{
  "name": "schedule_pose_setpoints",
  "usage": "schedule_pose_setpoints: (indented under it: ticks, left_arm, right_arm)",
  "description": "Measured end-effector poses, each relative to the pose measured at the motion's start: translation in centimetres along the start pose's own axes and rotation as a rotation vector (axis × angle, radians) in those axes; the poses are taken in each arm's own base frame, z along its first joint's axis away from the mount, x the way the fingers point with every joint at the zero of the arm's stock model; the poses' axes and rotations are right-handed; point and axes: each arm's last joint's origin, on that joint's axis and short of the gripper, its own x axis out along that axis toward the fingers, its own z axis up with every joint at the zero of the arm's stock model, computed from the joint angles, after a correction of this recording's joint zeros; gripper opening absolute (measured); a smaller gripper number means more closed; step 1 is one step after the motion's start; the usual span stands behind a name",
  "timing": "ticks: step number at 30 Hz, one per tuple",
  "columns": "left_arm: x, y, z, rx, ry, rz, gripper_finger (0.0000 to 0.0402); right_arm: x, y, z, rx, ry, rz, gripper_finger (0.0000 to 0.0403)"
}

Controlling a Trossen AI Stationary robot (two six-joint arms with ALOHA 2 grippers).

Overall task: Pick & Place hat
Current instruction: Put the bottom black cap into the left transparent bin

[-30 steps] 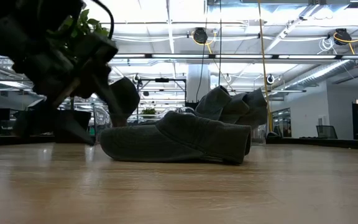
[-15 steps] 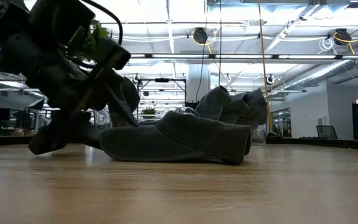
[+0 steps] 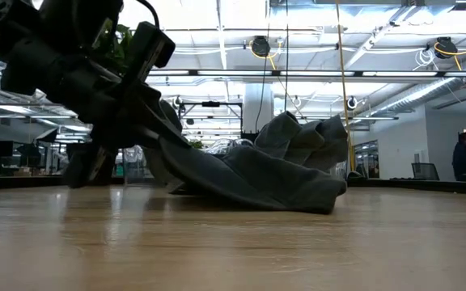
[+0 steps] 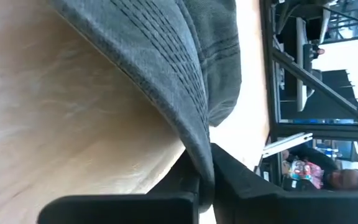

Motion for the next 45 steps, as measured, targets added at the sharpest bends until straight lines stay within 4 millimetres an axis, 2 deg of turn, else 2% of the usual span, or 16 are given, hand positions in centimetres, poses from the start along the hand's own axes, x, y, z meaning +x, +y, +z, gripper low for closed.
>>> schedule_pose_setpoints:
  ticks: [9,14,20,25,32,37,40,45]
  left_arm:
    - [-1.2,-1.9,-0.6,0.023,0.039,-0.131,0.0009]
    - [-3.3,-4.1,-0.5,0.093,0.021,-0.242,0.0008]
    - [-6.4,-6.7,0.4,0.208,-0.095,-0.376,0.0008]
    - [-9.4,-8.6,1.3,0.346,-0.221,-0.477,0.0008]
    - [-13.3,-11.7,2.3,0.580,-0.399,-0.558,0.0008]
    - [-15.7,-14.9,3.0,0.802,-0.499,-0.546,0.0008]
    - [-17.0,-16.8,3.3,0.917,-0.550,-0.535,0.0008]
    - [-19.1,-19.7,3.8,1.111,-0.643,-0.509,0.0008]
  right_arm:
    - [-1.0,-1.9,1.2,0.262,0.050,-0.103,0.0043]
    - [-2.1,-2.9,1.5,0.362,0.096,-0.126,0.0046]
    - [-2.7,-3.0,1.6,0.406,0.082,-0.107,0.0068]
    - [-3.4,-3.0,2.0,0.451,0.012,-0.059,0.0083]
    - [-4.0,-4.3,2.8,0.516,-0.063,-0.021,0.0082]
    - [-4.2,-5.1,4.0,0.584,-0.274,0.079,0.0082]
    - [-3.8,-5.0,4.5,0.602,-0.379,0.153,0.0082]
    - [-2.5,-5.4,5.0,0.678,-0.402,0.260,0.0082]
